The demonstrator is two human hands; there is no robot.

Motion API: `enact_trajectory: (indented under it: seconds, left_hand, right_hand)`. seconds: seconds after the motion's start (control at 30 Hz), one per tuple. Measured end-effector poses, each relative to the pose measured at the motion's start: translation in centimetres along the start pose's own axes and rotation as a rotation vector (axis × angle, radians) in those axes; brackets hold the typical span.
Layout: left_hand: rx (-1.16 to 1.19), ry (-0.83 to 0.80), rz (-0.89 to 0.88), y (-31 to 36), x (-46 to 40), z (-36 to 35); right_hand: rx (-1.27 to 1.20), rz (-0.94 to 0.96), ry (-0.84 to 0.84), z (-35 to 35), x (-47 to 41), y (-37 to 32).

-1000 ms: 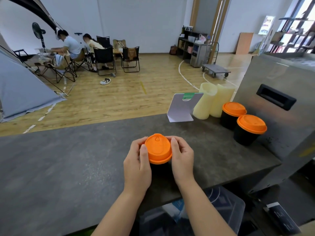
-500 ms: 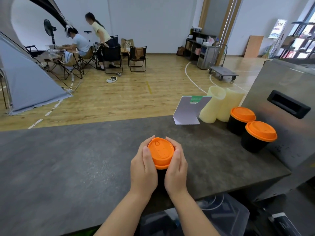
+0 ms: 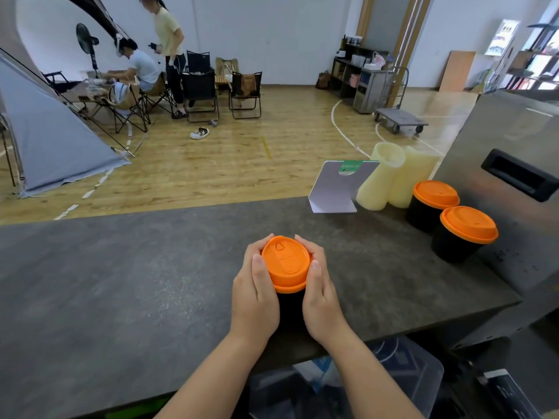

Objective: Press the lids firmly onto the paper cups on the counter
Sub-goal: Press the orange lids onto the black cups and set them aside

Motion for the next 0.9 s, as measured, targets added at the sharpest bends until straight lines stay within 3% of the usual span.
enact_trajectory:
  seconds: [0.2, 0.33, 0.4, 0.53, 0.7, 0.9]
  left_hand:
    - [-0.023, -0.085, 0.034, -0.2, 0.0, 0.0]
    - [-0.024, -0.158, 0.080, -0.6, -0.2, 0.8]
    - [-0.032, -0.168, 0.104, -0.5, -0.2, 1.3]
    - [-0.029, -0.099, 0.176, 0.2, -0.4, 3.2]
    - [-0.037, 0.007, 0.218, 1.6, -0.8, 6.6]
    - [0.001, 0.063, 0.254, 2.8, 0.3, 9.1]
  right_hand:
    - [0.025, -0.069, -0.183, 0.2, 0.1, -0.2]
    - [-0.069, -0.167, -0.407, 0.6, 0.7, -0.8]
    - [0.021, -0.158, -0.457, 0.8, 0.7, -1.0]
    - [0.025, -0.139, -0.324, 0.3, -0.7, -1.6]
    - [-0.262, -0.184, -0.099, -1.6, -1.5, -2.6]
    - [-0.368, -0.309, -0.123, -5.1, -2.3, -3.4]
Point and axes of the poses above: each hand's wrist, its own x-axis away from the middle knuckle, its own z-axis out of the back of the hand, y = z × x, the point moved 7 cm from there along -x, towards the middle knuckle, and after that the axes turned 10 degrees about -y, right-handed, at the moved point
